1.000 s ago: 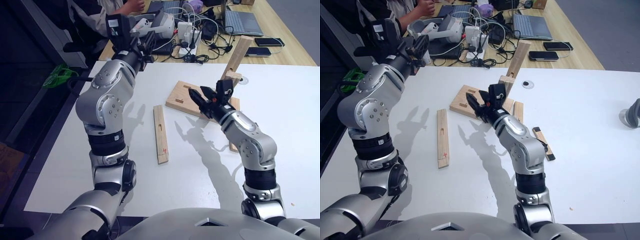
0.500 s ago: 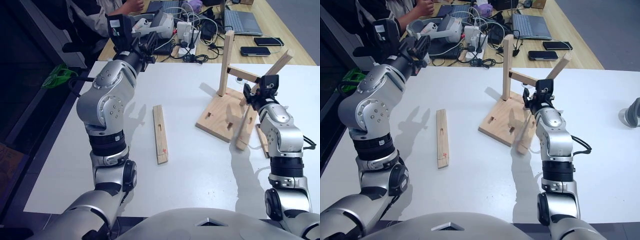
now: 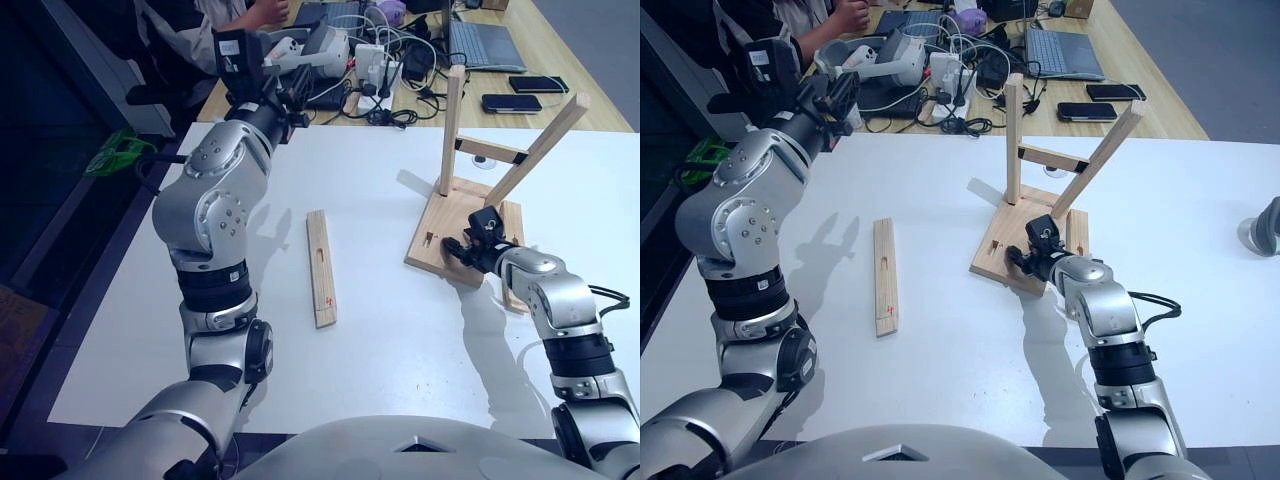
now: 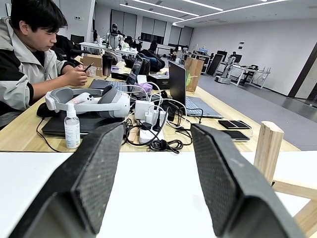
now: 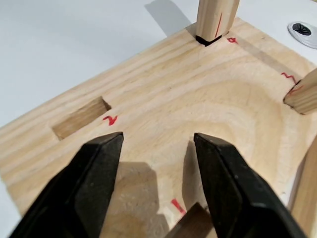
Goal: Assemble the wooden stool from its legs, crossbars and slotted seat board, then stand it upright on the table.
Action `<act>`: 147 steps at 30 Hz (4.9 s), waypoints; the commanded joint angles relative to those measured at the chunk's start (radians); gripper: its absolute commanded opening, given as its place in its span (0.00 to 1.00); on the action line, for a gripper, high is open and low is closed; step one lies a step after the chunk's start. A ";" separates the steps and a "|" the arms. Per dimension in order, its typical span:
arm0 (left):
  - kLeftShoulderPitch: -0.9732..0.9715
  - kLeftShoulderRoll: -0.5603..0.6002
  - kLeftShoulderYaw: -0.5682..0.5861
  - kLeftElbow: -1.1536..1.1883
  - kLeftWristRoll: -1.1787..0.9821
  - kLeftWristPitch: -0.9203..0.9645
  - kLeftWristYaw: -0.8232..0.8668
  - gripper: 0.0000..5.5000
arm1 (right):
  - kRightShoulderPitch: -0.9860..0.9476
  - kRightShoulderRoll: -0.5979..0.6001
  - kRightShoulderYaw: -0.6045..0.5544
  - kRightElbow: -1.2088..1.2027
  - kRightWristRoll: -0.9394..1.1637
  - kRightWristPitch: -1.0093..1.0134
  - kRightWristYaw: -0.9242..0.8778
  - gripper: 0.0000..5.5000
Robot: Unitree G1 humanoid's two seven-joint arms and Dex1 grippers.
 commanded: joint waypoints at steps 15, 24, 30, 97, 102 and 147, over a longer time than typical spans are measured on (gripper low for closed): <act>-0.019 0.036 -0.005 0.016 0.017 0.010 -0.016 0.46 | 0.183 -0.032 -0.006 -0.091 0.111 0.121 0.117 0.48; -0.038 0.045 -0.007 0.034 0.034 0.000 -0.033 0.46 | 0.135 -0.179 0.133 -0.040 0.070 -0.135 0.413 0.48; -0.039 0.045 -0.004 0.038 0.044 -0.002 -0.041 0.46 | 0.147 -0.176 0.089 -0.022 0.052 -0.233 0.389 0.48; 0.094 0.454 -0.446 0.085 0.083 0.089 -0.608 0.46 | -0.127 -0.242 0.048 0.149 0.088 -0.118 0.372 0.48; -0.031 0.483 -0.621 0.356 0.206 -0.140 -0.866 0.46 | -0.241 -0.251 0.197 0.437 -0.096 -0.376 0.497 0.48; 0.205 0.278 -0.111 0.015 0.233 0.122 -0.547 0.46 | -0.077 -0.214 -0.374 0.260 0.039 -0.159 0.340 0.48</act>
